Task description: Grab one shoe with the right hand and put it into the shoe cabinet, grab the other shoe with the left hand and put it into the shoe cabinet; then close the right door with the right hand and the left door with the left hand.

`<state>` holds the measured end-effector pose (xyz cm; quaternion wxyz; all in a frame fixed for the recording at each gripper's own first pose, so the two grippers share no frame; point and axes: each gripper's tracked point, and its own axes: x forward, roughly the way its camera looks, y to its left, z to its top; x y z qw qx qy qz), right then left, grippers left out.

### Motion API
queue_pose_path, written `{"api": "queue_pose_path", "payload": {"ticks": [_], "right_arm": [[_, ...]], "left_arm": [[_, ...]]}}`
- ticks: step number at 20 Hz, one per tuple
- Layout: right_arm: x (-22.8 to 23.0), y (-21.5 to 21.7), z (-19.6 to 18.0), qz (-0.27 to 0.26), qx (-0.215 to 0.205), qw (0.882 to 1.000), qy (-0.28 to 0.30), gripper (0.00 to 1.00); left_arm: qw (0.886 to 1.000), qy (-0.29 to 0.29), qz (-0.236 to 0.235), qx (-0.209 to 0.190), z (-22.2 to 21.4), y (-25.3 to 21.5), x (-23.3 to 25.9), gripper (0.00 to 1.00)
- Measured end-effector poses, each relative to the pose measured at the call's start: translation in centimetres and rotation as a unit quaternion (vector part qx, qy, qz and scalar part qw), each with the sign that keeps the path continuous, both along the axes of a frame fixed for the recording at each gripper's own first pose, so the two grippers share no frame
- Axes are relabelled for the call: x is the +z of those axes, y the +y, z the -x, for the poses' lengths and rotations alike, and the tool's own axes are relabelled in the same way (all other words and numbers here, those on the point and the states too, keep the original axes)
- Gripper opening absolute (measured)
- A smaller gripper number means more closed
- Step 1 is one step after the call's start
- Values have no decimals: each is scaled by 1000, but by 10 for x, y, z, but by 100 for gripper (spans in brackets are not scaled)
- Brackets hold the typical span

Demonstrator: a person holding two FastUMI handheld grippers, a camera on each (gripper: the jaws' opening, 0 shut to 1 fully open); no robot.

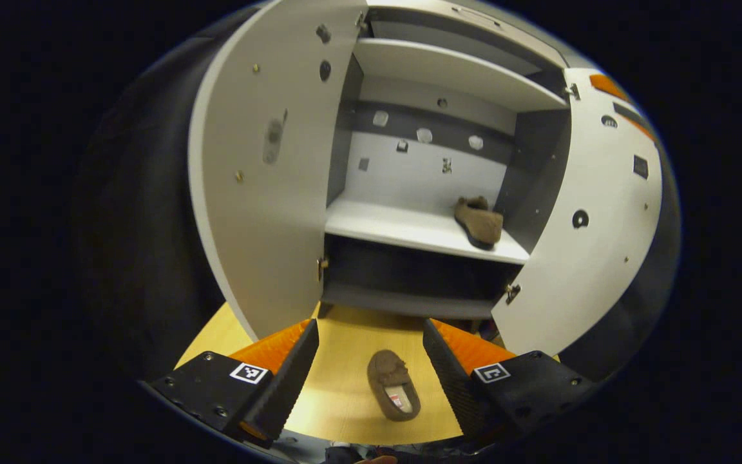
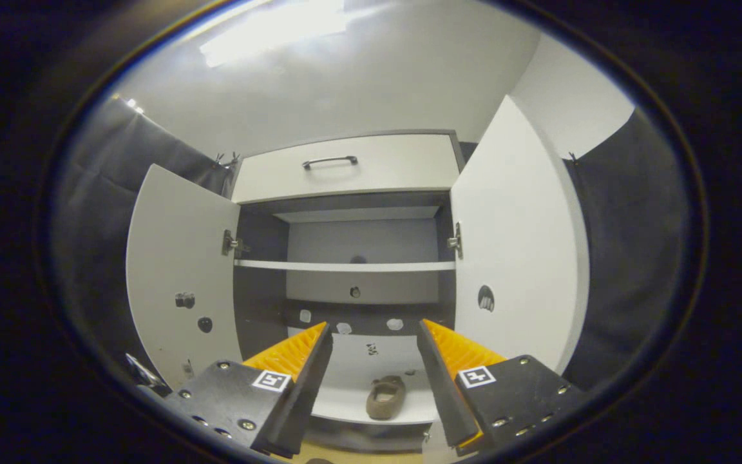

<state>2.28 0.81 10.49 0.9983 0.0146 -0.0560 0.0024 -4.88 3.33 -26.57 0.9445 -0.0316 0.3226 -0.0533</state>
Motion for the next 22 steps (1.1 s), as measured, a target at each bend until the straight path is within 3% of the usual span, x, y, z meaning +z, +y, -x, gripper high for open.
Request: {"api": "queue_pose_path", "payload": {"ticks": [5,6,7,10,11,15,18,22], "right_arm": [[7,-25,24,48,-50,997,-20,76],[6,-25,28,51,-53,997,-19,79],[7,-27,31,55,-57,997,-19,79],[6,-38,35,65,-70,995,-19,76],[4,-40,36,65,-72,995,-17,79],[-4,-54,38,74,-91,993,-5,79],[-11,-62,39,90,-104,990,4,80],[-14,-68,46,100,-120,988,14,80]], "left_arm": [[992,125,-4,-27,18,4,-89,94],[988,149,-2,-32,21,9,-100,93],[985,171,-2,-35,26,12,-103,87],[972,232,2,-41,31,11,-119,86],[967,251,4,-41,30,11,-124,83],[946,325,14,-14,20,23,-138,82],[929,367,46,10,3,33,-141,70],[916,393,79,23,6,24,-149,37]]}}
